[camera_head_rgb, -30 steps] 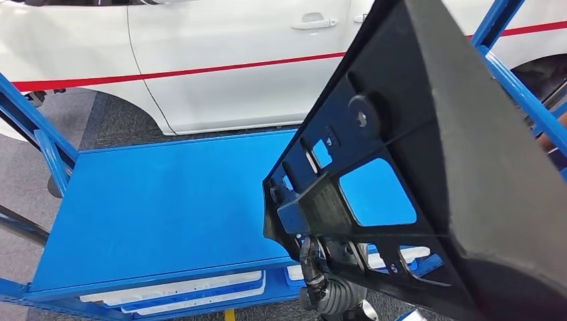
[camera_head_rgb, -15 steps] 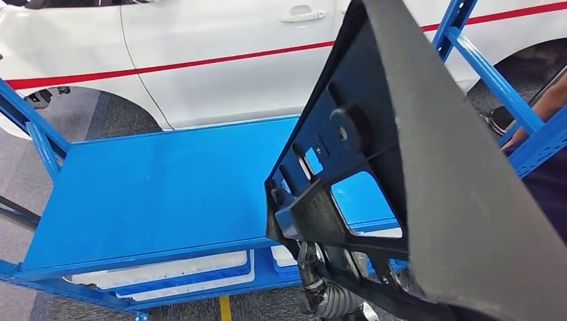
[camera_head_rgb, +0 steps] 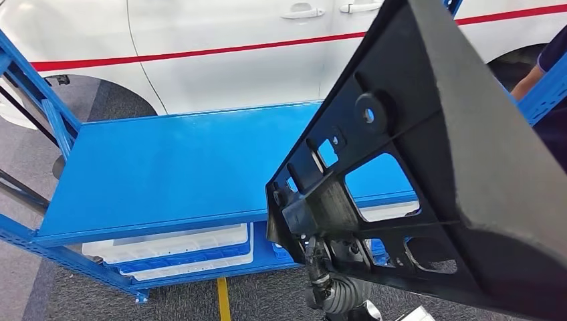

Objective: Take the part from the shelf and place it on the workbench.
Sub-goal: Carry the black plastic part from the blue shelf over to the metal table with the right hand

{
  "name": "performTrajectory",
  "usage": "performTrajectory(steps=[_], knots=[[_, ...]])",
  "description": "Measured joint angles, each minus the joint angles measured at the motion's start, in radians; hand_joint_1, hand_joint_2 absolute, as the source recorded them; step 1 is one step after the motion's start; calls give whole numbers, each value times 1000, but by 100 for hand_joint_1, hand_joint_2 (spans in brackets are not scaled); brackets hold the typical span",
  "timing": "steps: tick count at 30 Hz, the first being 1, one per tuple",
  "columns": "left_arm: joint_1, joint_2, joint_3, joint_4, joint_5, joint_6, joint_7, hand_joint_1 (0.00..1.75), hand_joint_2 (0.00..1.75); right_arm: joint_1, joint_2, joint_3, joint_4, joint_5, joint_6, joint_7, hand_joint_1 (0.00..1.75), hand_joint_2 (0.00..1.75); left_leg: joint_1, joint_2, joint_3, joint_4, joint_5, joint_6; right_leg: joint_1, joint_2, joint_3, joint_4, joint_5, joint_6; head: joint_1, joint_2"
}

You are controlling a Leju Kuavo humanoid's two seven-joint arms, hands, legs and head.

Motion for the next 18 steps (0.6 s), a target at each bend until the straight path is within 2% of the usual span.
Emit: performTrajectory(steps=[1, 2, 3, 4, 5, 6, 8, 9, 10, 11, 12, 13, 14, 15, 16, 17, 18], knots=[[1, 0, 0, 0, -2, -1, 1, 0, 175, 5, 0, -6, 0, -7, 3, -1, 175, 175, 2, 6, -16, 8, 6, -4, -5, -1, 18, 1, 24, 6, 0, 0], [1, 0, 0, 0, -5, -1, 1, 0, 175, 11, 0, -11, 0, -13, 6, -2, 175, 175, 5, 11, -33, 19, 11, -8, -10, -5, 52, -32, 56, 12, 0, 0], [1, 0, 0, 0, -6, -2, 1, 0, 175, 15, 0, -15, 0, -17, 10, -2, 175, 175, 7, 17, -49, 32, 14, -13, -15, -14, 97, -92, 72, 18, 0, 0], [1, 0, 0, 0, -7, -2, 1, 0, 175, 18, 0, -18, 0, -20, 12, -2, 175, 175, 7, 20, -63, 47, 16, -18, -14, -23, 142, -159, 73, 19, 0, 0], [1, 0, 0, 0, -7, -2, 1, 0, 175, 22, 0, -21, 0, -23, 14, -2, 175, 175, 7, 24, -72, 57, 18, -25, -13, -31, 172, -210, 64, 16, 0, 0], [0, 0, 0, 0, -8, -2, 1, 0, 175, 26, 0, -24, 0, -25, 16, -2, 175, 175, 5, 28, -78, 64, 22, -31, -10, -35, 186, -240, 51, 9, -1, 0], [1, 0, 0, 0, -10, -2, 0, 0, 175, 34, 0, -28, 0, -26, 16, -3, 175, 175, 5, 36, -81, 67, 32, -45, -6, -29, 177, -248, 54, -14, -1, 0], [1, 0, 0, 0, -12, -3, -1, 0, 175, 37, 0, -30, 0, -26, 16, -4, 175, 175, 7, 34, -85, 71, 28, -52, -6, -25, 169, -248, 61, -25, 0, 0], [2, 0, 0, 0, -13, -3, -2, 0, 175, 40, 0, -31, 0, -27, 16, -4, 175, 175, 9, 26, -92, 85, 5, -57, -6, -22, 160, -250, 71, -36, 0, 0], [3, 0, 0, 0, -13, -3, -2, 0, 175, 41, 0, -32, 0, -27, 16, -4, 175, 175, 10, 13, -103, 117, -35, -62, -7, -19, 148, -251, 83, -46, 0, 0], [4, 0, 0, 0, -14, -4, -3, 0, 175, 42, 0, -32, 0, -27, 16, -5, 175, 175, 11, -1, -116, 165, -88, -65, -6, -14, 135, -251, 95, -53, 0, 0], [4, -1, 0, 0, -14, -4, -3, 0, 175, 43, 0, -33, 0, -27, 16, -5, 175, 175, 11, -11, -130, 226, -138, -65, -4, -8, 119, -250, 107, -57, -1, 0], [4, -1, 0, 0, -14, -4, -4, 0, 175, 44, 0, -34, 0, -28, 16, -5, 175, 175, 11, -16, -138, 283, -170, -64, -1, -3, 105, -249, 118, -58, -1, 0], [4, -1, 0, 0, -14, -5, -4, 0, 175, 46, 0, -35, 0, -28, 16, -5, 175, 175, 11, -19, -135, 319, -176, -61, 1, 4, 89, -247, 130, -59, -1, 0], [3, 0, 0, 0, -14, -5, -4, 0, 175, 48, 1, -37, 0, -29, 16, -5, 175, 175, 9, -20, -118, 325, -161, -57, 4, 10, 74, -245, 141, -59, -1, 0], [3, 0, 0, 0, -14, -5, -4, 0, 175, 50, 1, -38, 0, -29, 16, -5, 175, 175, 7, -23, -84, 295, -132, -50, 6, 17, 60, -243, 152, -58, -1, 0], [2, 0, 0, 0, -15, -5, -4, 0, 175, 52, 1, -40, 0, -29, 16, -5, 175, 175, 4, -32, -34, 234, -105, -40, 7, 24, 48, -241, 162, -57, -1, 0]])
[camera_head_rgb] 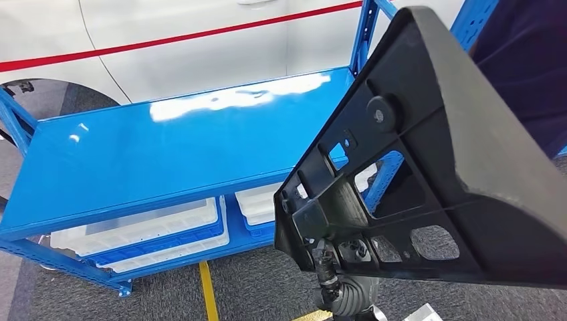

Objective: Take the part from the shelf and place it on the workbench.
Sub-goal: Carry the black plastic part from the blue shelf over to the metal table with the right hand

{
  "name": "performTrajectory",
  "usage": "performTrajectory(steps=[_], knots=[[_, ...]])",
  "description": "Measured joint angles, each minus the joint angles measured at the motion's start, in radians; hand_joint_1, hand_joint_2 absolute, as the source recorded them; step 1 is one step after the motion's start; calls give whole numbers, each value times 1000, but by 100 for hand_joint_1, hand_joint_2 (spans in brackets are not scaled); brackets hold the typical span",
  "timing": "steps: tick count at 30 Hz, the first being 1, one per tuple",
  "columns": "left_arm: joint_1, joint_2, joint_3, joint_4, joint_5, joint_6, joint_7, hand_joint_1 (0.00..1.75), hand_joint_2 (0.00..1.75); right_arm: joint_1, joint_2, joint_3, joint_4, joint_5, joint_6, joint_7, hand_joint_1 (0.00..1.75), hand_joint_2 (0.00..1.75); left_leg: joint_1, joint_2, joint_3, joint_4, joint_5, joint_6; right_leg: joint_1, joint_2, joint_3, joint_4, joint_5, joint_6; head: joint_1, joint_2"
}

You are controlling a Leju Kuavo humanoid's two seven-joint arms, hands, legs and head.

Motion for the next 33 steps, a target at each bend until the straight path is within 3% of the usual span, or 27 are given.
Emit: performTrajectory(steps=[2, 4, 6, 7, 8, 10, 11, 12, 13, 14, 15, 16, 18, 19, 21, 27, 29, 30, 31, 32, 33], knots=[[-1, 2, 0, 0, 0, 0, 0, 0, 175, 3, 0, -1, 0, 0, 0, 0, 175, 175, -7, -25, 100, -147, 9, 18, 2, 12, -17, 1, 20, 6, 0, 0], [-2, 3, 0, -1, 0, 0, -1, 0, 175, 4, 0, -2, 0, 0, 0, 0, 175, 175, -12, -36, 139, -221, -2, 25, 0, 21, -22, -6, 42, 18, 0, 0], [-4, 2, 0, -1, 0, 0, -1, 0, 175, 7, 0, -4, -1, 0, 0, 0, 175, 175, -13, -24, 132, -236, 18, 27, -2, 28, -26, -14, 57, 32, 0, 0], [-5, 2, 0, -1, 0, 0, -1, 0, 175, 9, 0, -6, -1, 0, 0, 0, 175, 175, -11, -15, 125, -243, 32, 31, -1, 24, -31, -6, 41, 37, 1, 0], [-5, 1, 0, 0, 0, 0, -1, 0, 175, 11, 0, -7, -2, 0, 0, 0, 175, 175, -9, -5, 115, -250, 47, 36, 0, 15, -40, 18, 5, 40, 1, 0], [-2, 1, 0, 0, -1, 0, -1, 0, 175, 13, 0, -10, -2, 0, 0, 0, 175, 175, -8, 13, 88, -251, 71, 43, -2, -6, -64, 121, -102, 45, 1, 0], [-2, 1, 0, 0, -2, -1, -1, 0, 175, 14, 0, -10, -2, 0, 0, 0, 175, 175, -8, 22, 72, -247, 82, 43, -5, -11, -74, 184, -140, 50, 0, 0], [-2, 1, 0, 0, -2, -1, -1, 0, 175, 15, 0, -11, -2, 0, 0, 0, 175, 175, -8, 31, 54, -241, 92, 42, -9, -14, -76, 234, -151, 55, 1, 0], [-2, 1, -1, 0, -2, -1, -1, 0, 175, 15, 0, -11, -2, 0, 0, 0, 175, 175, -8, 40, 35, -234, 101, 39, -13, -16, -66, 261, -138, 59, 1, 0], [-2, 1, -1, 0, -2, -2, -1, 0, 175, 16, 0, -12, -2, 0, 0, 0, 175, 175, -6, 47, 17, -225, 108, 35, -17, -19, -41, 254, -110, 64, 0, 0], [-3, 1, -1, 0, -2, -2, -1, 0, 175, 16, 0, -12, -2, 0, 1, 0, 175, 175, -5, 53, -1, -213, 114, 30, -21, -25, 2, 213, -83, 68, 1, 0], [-4, 1, -1, 0, -2, -2, -1, 0, 175, 16, 0, -12, -2, 0, 1, 0, 175, 175, -5, 57, -18, -200, 118, 25, -23, -34, 57, 147, -79, 70, 1, 0], [-5, 1, -1, 0, -2, -2, -1, 0, 175, 16, 0, -11, -2, 0, 1, 0, 175, 175, -5, 62, -40, -178, 127, 13, -21, -48, 142, 22, -108, 61, 0, 0], [-5, 1, -1, 0, -2, -2, -1, 0, 175, 17, 0, -12, -2, 0, 1, 0, 175, 175, -5, 64, -45, -174, 133, 6, -17, -49, 158, -9, -124, 52, 0, 0], [-6, 1, -1, 0, -3, -2, -1, 0, 175, 18, 0, -12, -2, 0, 1, 0, 175, 175, -4, 67, -47, -174, 142, -3, -13, -48, 155, -16, -124, 40, 0, 0], [-6, 1, -1, 0, -3, -2, -1, 0, 175, 18, 0, -12, -2, 0, 1, 0, 175, 175, -2, 69, -47, -176, 147, -8, -11, -47, 151, -15, -120, 34, 0, 0], [-4, 1, -1, 0, -2, -3, -1, 0, 175, 19, 0, -12, -2, 0, 1, 0, 175, 175, 2, 58, -58, -166, 132, -18, -13, -45, 134, -19, -102, 19, 0, 0], [-2, 1, -1, 0, -2, -3, -1, 0, 175, 19, 0, -12, -2, 0, 1, 0, 175, 175, 3, 44, -74, -120, 80, -24, -13, -42, 114, -21, -84, 9, 0, 0], [-1, 1, -1, 0, -2, -3, -1, 0, 175, 19, 0, -12, -2, 0, 1, 0, 175, 175, 3, 30, -66, -69, 48, -25, -11, -34, 78, -21, -54, 2, 0, 0], [0, 1, -1, 0, -2, -3, -1, 0, 175, 20, 0, -12, -2, 0, 1, 0, 175, 175, 1, 17, -40, -40, 24, -21, -7, -24, 43, -18, -27, -1, 0, 0], [0, 2, -1, 0, -2, -3, -1, 0, 175, 20, 0, -12, -2, 0, 1, 0, 175, 175, -1, 3, 8, -42, 7, -13, -4, -15, 10, -14, -1, -2, 0, 0]])
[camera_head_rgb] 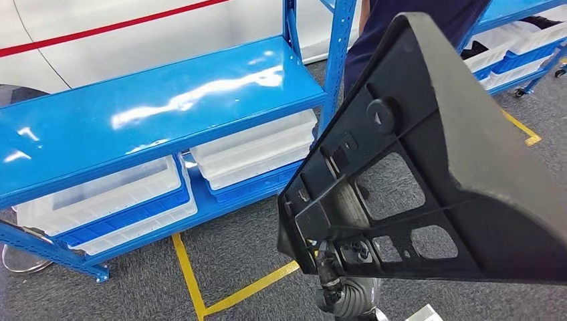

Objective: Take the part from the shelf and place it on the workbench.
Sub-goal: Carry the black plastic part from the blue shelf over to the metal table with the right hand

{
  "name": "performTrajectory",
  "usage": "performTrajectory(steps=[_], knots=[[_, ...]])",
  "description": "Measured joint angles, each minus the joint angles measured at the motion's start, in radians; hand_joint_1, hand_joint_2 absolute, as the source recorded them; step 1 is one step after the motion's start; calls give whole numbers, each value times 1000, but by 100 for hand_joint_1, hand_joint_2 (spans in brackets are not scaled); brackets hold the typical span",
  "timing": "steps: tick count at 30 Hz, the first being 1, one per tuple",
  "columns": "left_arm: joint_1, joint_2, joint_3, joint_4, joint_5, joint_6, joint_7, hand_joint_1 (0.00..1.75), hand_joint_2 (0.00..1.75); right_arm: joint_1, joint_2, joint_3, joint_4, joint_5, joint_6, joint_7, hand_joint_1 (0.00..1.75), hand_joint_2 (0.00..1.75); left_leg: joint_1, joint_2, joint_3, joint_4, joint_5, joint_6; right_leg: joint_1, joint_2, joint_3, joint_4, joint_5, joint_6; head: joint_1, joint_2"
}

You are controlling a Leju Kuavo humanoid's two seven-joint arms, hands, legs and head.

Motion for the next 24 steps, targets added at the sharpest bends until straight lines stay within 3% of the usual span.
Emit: performTrajectory(steps=[1, 2, 3, 4, 6, 7, 10, 11, 12, 13, 15, 17, 18, 19, 21, 22, 24], knots=[[-1, 1, 0, 0, 0, 0, 0, 0, 175, 0, 0, 0, 0, 0, 0, 0, 175, 175, -4, -10, 68, -62, 14, 10, 4, 8, -23, 4, 20, 3, 0, 0], [-2, 2, 0, 0, 0, 0, 0, 0, 175, 0, 0, 0, 0, 0, 0, 0, 175, 175, -7, -18, 113, -130, 7, 16, 4, 11, -29, 4, 31, 7, 0, 0], [-3, 2, 0, 0, 0, 0, 0, 0, 175, 0, 0, 0, 0, 0, 0, 0, 175, 175, -10, -24, 142, -178, -3, 21, 4, 13, -32, 2, 41, 12, 0, 0], [-4, 3, 0, 0, 0, 0, 0, 0, 175, 0, 0, 0, 0, 0, 0, 0, 175, 175, -13, -24, 152, -203, -6, 24, 3, 16, -33, -3, 53, 19, 0, 0], [-5, 1, 0, 0, -1, -1, -1, 0, 175, 1, 0, -1, 0, 0, 0, 0, 175, 175, -10, -15, 142, -215, 15, 33, 3, 20, -38, -6, 60, 31, 1, 0], [-5, 0, -1, 0, -2, -2, -1, 0, 175, 2, 0, -2, 0, 0, 0, 0, 175, 175, -8, -7, 133, -220, 29, 40, 3, 18, -46, 8, 36, 35, 1, 0], [-2, 0, -1, 0, -4, -4, -1, 0, 175, 4, -1, -4, 0, 0, 0, 0, 175, 175, -9, 15, 89, -215, 61, 54, 0, 4, -81, 159, -113, 43, 1, 0], [-2, 0, -1, 0, -4, -4, -1, 0, 175, 4, -1, -4, 0, 0, 0, 0, 175, 175, -10, 21, 71, -208, 70, 54, -2, 2, -87, 218, -138, 45, 0, 0], [-2, 0, -1, 0, -4, -5, -1, 0, 175, 4, -1, -4, 0, 0, 0, 1, 175, 175, -11, 26, 54, -199, 77, 53, -4, 0, -84, 258, -136, 48, 0, 0], [-3, 0, -1, 0, -5, -6, -2, 0, 175, 5, -1, -5, 0, 0, 0, 2, 175, 175, -11, 31, 35, -190, 83, 51, -6, -2, -69, 271, -113, 50, 0, 0], [-3, 0, -1, 0, -5, -7, -2, 0, 175, 5, -1, -5, 0, 0, 1, 4, 175, 175, -10, 38, 0, -168, 92, 45, -9, -10, 6, 200, -66, 50, 0, 0], [-3, -1, -1, 0, -5, -7, -3, 0, 175, 6, 0, -5, 0, 0, 3, 5, 175, 175, -12, 42, -24, -148, 98, 36, -5, -22, 102, 66, -88, 44, 0, 0], [-3, -1, -1, 0, -5, -7, -3, 0, 175, 6, 0, -5, 0, 0, 3, 5, 175, 175, -13, 43, -29, -142, 102, 30, -2, -26, 131, 19, -108, 39, 1, 0], [-3, -1, -1, 0, -4, -8, -4, 0, 175, 7, 0, -5, 0, 0, 4, 5, 175, 175, -13, 44, -32, -141, 108, 24, 1, -26, 142, -5, -120, 32, 1, 0], [-4, 0, -1, 0, -1, -11, -6, 0, 175, 8, 0, -5, 0, -2, 7, 5, 175, 175, -10, 41, -35, -138, 112, 11, 0, -25, 136, -16, -112, 16, 1, 0], [-3, 0, -1, 0, 0, -13, -7, 0, 175, 8, 0, -5, 0, -2, 9, 5, 175, 175, -9, 35, -41, -126, 99, 6, -1, -24, 133, -19, -105, 7, 0, 0], [-1, -1, -1, 0, 2, -14, -8, 0, 175, 9, 1, -6, 0, -4, 11, 6, 175, 175, -4, 18, -74, -45, 35, -5, -3, -23, 123, -22, -91, -6, 0, 0]])
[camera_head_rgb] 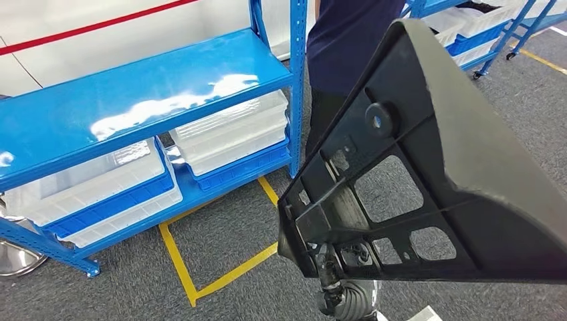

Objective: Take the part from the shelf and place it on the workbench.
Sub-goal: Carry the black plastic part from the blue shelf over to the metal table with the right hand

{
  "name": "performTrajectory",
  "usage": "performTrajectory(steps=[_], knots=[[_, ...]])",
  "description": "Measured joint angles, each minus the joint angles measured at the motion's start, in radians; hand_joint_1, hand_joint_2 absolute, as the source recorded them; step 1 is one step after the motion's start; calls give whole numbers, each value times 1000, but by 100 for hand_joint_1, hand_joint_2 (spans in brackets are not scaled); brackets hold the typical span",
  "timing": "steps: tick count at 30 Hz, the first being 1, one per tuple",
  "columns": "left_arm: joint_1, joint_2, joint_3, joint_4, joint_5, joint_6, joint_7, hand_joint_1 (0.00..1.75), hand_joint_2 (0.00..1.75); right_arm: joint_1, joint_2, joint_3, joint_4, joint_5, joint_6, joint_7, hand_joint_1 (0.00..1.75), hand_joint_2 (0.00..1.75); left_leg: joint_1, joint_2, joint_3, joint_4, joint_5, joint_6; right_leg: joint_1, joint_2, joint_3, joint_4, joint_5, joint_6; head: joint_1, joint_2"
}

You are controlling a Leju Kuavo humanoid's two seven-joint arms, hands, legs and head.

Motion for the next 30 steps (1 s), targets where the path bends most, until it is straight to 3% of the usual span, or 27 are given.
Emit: performTrajectory(steps=[2, 3, 4, 5, 7, 9, 13, 15, 17, 18, 19, 20, 22, 23, 25, 27, 28, 30], knots=[[2, -1, 0, 0, 1, -1, -1, 0, 175, 0, 0, 0, 0, -2, 0, 0, 175, 175, 4, -8, -44, 125, -69, -8, 2, 4, -16, 4, 9, -4, 0, 0], [2, -1, 0, 0, 1, -1, -1, 0, 175, 0, 0, 0, 0, -3, 1, 0, 175, 175, 5, -9, -54, 164, -81, -10, 2, 7, -22, 7, 12, -4, 0, 0], [3, -1, 0, 0, 1, -2, -1, 0, 175, 0, 0, 0, 0, -4, 1, 0, 175, 175, 6, -9, -46, 165, -72, -11, 3, 11, -28, 10, 13, -3, 0, 0], [3, -1, 0, 0, 1, -2, -1, 0, 175, 0, 0, -1, 0, -5, 1, 0, 175, 175, 6, -10, -20, 128, -45, -10, 2, 15, -30, 12, 14, -2, -1, 0], [4, -1, 0, 0, 1, -2, 0, 0, 175, 0, 0, -1, 0, -6, 1, 0, 175, 175, 6, -20, 59, -3, 12, -2, 3, 21, -32, 17, 15, 2, 0, 0], [5, 0, 1, 0, 1, -3, 0, 0, 175, 0, 0, -1, 0, -7, 2, 1, 175, 175, 2, -33, 104, -90, 32, 7, 2, 27, -37, 19, 19, 12, 0, 0], [2, -2, 1, 0, 2, -5, 0, 0, 175, 0, 1, -2, 0, -7, 4, 1, 175, 175, 4, -27, 112, -127, 35, 19, 1, 31, -50, 26, 17, 35, 0, 0], [2, -3, 1, 0, 2, -7, 0, 0, 175, 0, 1, -3, 0, -7, 4, 1, 175, 175, 10, -17, 113, -140, 41, 33, 1, 25, -85, 100, -31, 42, 0, 0], [2, -3, 1, 0, 2, -7, 2, 0, 175, 0, 1, -4, 0, -9, 5, 1, 175, 175, 8, -8, 108, -138, 42, 39, 0, 22, -146, 227, -88, 46, 0, 0], [2, -3, 2, 0, 2, -8, 4, 0, 175, 1, 1, -5, 0, -11, 6, 1, 175, 175, 7, -2, 106, -135, 41, 39, -1, 21, -169, 272, -98, 48, 0, 0], [2, -3, 2, 0, 2, -9, 5, 0, 175, 1, 1, -6, 0, -12, 7, 1, 175, 175, 7, 5, 105, -132, 39, 39, -2, 19, -175, 284, -89, 50, 0, 0], [2, -3, 2, 0, 2, -10, 6, 0, 175, 1, 1, -7, 0, -13, 8, 1, 175, 175, 7, 13, 105, -129, 37, 39, -2, 15, -163, 257, -61, 51, 0, 0], [2, -4, 3, 0, 1, -11, 6, 0, 175, 1, 1, -8, 1, -15, 10, 1, 175, 175, 6, 27, 107, -120, 29, 33, -1, -17, -104, 135, 3, 48, 0, 0], [2, -4, 3, 0, 1, -12, 6, 0, 175, 1, 2, -8, 1, -15, 11, 1, 175, 175, 4, 34, 106, -113, 24, 27, 3, -37, -80, 81, 21, 44, 0, 0], [2, -4, 4, 0, 1, -12, 7, 0, 175, 2, 4, -9, 1, -16, 12, 2, 175, 175, -2, 51, 104, -105, 19, 18, 11, -56, -69, 41, 23, 34, 0, 0], [1, -4, 4, 0, 1, -12, 7, 0, 175, 4, 6, -11, 1, -17, 13, 2, 175, 175, -4, 70, 105, -103, 15, 11, 11, -36, -74, 38, 28, 21, 0, 0], [0, -4, 4, 0, 1, -13, 7, 0, 175, 5, 8, -12, 1, -17, 13, 2, 175, 175, -2, 67, 104, -97, 6, 6, 10, -26, -75, 36, 32, 15, 0, 0], [-1, -4, 4, 0, 1, -12, 7, 0, 175, 6, 9, -14, 1, -17, 14, 2, 175, 175, 2, 33, 79, -33, -44, -2, 6, -9, -76, 31, 39, 3, 0, 0]])
